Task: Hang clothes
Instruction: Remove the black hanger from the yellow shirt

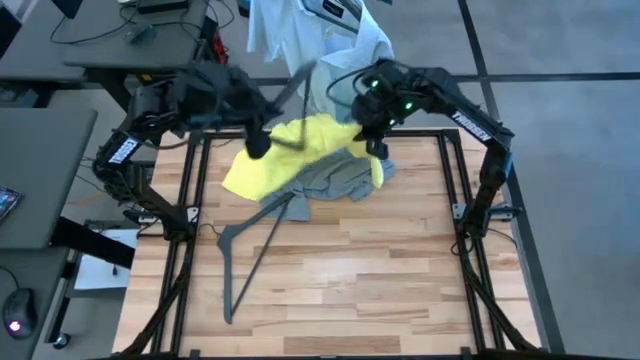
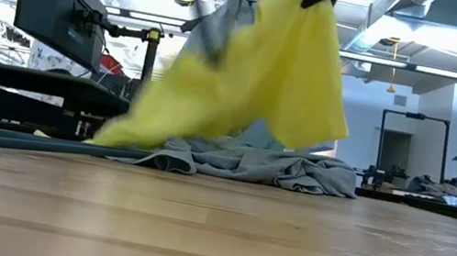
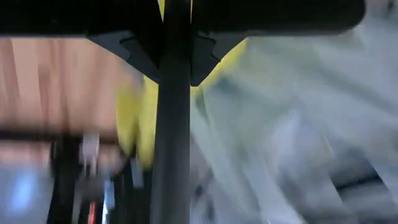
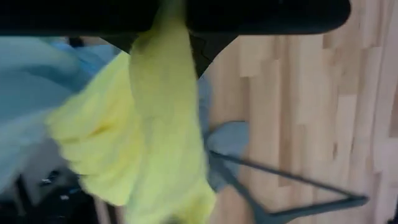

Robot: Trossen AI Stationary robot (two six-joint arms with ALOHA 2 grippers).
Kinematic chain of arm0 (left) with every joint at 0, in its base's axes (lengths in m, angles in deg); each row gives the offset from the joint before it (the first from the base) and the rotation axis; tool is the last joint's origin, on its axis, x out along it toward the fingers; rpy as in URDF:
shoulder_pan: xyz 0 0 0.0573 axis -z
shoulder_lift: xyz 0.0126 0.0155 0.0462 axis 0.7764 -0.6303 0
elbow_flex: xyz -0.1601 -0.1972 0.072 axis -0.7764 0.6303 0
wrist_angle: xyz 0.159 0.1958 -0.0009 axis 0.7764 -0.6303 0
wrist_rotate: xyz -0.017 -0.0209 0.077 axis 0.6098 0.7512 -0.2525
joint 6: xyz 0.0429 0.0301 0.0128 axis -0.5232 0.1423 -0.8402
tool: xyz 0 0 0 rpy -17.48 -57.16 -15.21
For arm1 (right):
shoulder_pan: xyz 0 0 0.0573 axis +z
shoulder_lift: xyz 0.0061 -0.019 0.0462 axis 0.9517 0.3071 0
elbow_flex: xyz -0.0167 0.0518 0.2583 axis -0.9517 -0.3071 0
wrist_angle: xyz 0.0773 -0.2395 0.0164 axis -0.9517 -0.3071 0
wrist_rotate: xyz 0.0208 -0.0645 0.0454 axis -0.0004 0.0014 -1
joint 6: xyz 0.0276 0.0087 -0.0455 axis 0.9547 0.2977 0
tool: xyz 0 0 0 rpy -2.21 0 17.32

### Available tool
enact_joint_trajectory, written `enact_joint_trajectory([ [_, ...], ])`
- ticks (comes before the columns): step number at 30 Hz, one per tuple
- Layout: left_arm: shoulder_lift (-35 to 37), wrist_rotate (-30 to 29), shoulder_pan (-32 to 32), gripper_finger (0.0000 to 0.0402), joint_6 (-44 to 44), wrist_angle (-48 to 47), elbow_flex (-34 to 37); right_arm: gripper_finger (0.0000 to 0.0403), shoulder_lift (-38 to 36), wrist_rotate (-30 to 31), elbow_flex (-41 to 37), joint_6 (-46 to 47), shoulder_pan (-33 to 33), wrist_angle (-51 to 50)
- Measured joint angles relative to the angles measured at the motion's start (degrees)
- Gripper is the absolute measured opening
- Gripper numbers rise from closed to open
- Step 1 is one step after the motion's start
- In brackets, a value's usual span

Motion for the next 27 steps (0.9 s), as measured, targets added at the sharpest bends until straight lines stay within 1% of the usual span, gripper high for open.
enact_joint_trajectory([
  [2,-0.03,-0.19,0.41,0.0027,-0.53,4.09,0.00,0.0000,0.02,-0.02,-3.37,-0.01,0.67,0.93],
  [3,0.19,-0.17,0.64,0.0027,-0.55,4.62,0.02,0.0000,0.04,-0.02,-4.90,0.01,0.75,0.96],
  [5,0.94,0.81,1.57,0.0027,1.25,2.03,0.02,0.0000,0.09,-0.02,-7.32,0.19,0.71,-0.12],
  [6,1.54,2.44,1.83,0.0027,3.17,-0.94,0.02,0.0000,0.09,-0.02,-8.36,0.26,0.48,-0.86],
  [10,3.89,13.00,2.63,0.0027,16.73,-15.04,0.00,0.0000,-0.31,-0.06,-11.63,0.05,0.06,-2.43],
  [14,4.94,24.98,4.52,0.0027,28.22,-22.92,0.02,0.0000,-0.55,-0.75,-13.84,-0.70,-0.89,-1.66],
  [15,5.00,26.90,4.87,0.0027,30.74,-25.47,0.04,0.0000,-0.55,-0.77,-13.98,-1.09,-1.26,-1.62],
  [16,5.07,27.41,5.22,0.0027,32.73,-27.82,0.76,0.0000,-0.55,-0.79,-14.02,-1.45,-1.56,-1.56],
  [17,5.21,27.29,5.57,0.0027,34.20,-28.93,2.58,0.0000,-0.55,-0.78,-14.02,-1.58,-1.77,-1.29],
  [19,6.24,28.21,6.61,0.0027,36.35,-26.89,8.89,0.0000,-0.57,-0.87,-14.02,-1.70,-2.31,-0.23],
  [21,7.64,30.58,7.53,0.0027,37.12,-23.64,16.87,0.0000,-0.57,-1.19,-14.02,-1.68,-2.80,-0.05],
  [23,9.61,32.62,8.61,0.0027,39.79,-19.73,26.64,0.0000,-0.57,-2.01,-14.02,-1.75,-3.54,-0.01],
  [25,13.36,35.54,9.12,0.0027,42.75,-12.26,37.40,0.0000,-0.57,-2.42,-14.02,-2.03,-4.02,0.20],
  [27,17.88,37.15,9.54,0.0027,47.25,-0.92,47.96,0.0000,-0.57,-2.42,-14.02,-2.07,-4.12,0.71],
])
